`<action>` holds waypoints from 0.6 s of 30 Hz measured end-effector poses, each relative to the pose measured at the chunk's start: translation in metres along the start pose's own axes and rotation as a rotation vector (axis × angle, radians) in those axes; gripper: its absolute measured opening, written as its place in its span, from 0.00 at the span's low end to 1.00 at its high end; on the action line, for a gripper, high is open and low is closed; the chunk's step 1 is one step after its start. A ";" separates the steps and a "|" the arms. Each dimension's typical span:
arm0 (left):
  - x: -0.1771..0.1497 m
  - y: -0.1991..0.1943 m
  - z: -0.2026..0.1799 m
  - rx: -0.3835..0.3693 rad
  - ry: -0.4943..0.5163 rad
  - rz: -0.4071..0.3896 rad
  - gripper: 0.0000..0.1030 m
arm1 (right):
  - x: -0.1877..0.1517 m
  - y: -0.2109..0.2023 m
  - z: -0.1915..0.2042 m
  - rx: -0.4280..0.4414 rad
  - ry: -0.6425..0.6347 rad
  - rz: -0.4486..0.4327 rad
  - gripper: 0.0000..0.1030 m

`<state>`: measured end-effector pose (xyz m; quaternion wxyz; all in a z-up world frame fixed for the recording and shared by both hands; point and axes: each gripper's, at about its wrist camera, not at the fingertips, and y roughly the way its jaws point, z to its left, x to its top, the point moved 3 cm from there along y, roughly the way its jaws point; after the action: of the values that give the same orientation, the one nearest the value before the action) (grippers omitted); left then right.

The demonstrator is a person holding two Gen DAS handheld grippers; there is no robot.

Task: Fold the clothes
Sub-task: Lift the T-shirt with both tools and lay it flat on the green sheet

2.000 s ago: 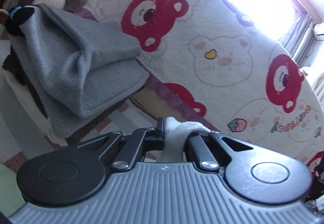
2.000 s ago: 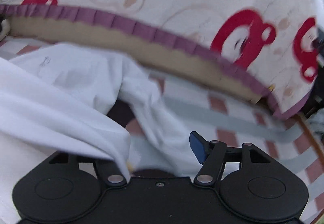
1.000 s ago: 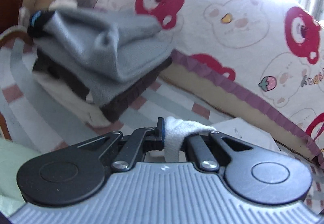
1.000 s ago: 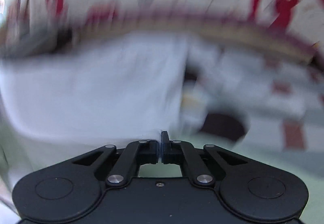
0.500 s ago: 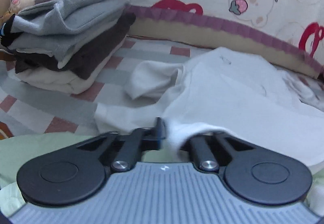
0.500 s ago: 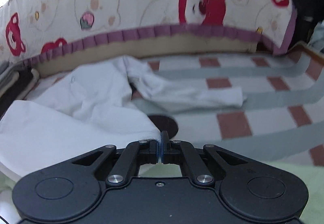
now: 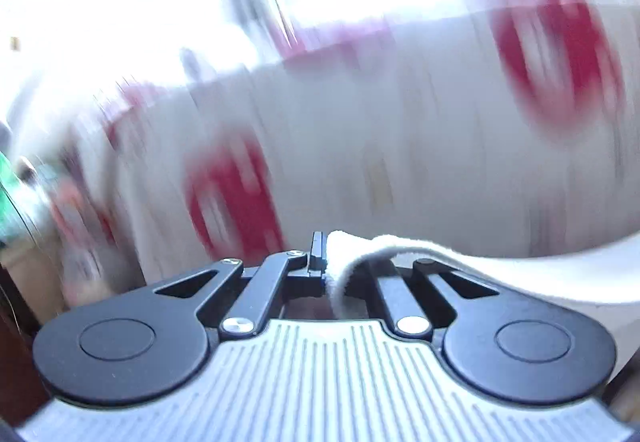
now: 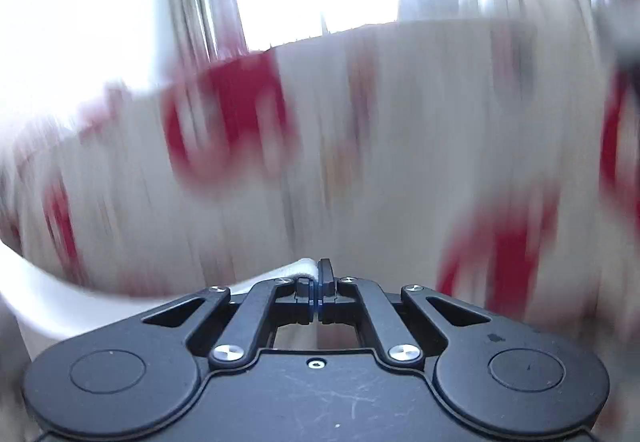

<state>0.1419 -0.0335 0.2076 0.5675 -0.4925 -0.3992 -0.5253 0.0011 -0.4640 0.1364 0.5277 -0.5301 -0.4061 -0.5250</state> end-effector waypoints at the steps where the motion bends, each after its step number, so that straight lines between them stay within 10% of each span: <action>1: 0.038 -0.023 0.010 0.010 -0.019 -0.082 0.02 | 0.038 -0.023 0.004 0.005 -0.041 -0.085 0.01; 5: 0.118 -0.129 0.033 -0.013 -0.020 -0.298 0.02 | 0.115 -0.135 0.014 0.004 -0.136 -0.382 0.01; 8: 0.102 -0.188 0.041 -0.062 -0.030 -0.270 0.02 | 0.103 -0.190 0.017 0.077 -0.146 -0.355 0.01; 18: -0.237 -0.159 0.029 -0.118 -0.133 0.347 0.03 | -0.187 -0.168 -0.032 0.085 0.092 0.291 0.01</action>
<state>-0.0440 0.0485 0.0050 0.5921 -0.6201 -0.3134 -0.4084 -0.1905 -0.4531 -0.0292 0.6384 -0.5359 -0.3223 -0.4488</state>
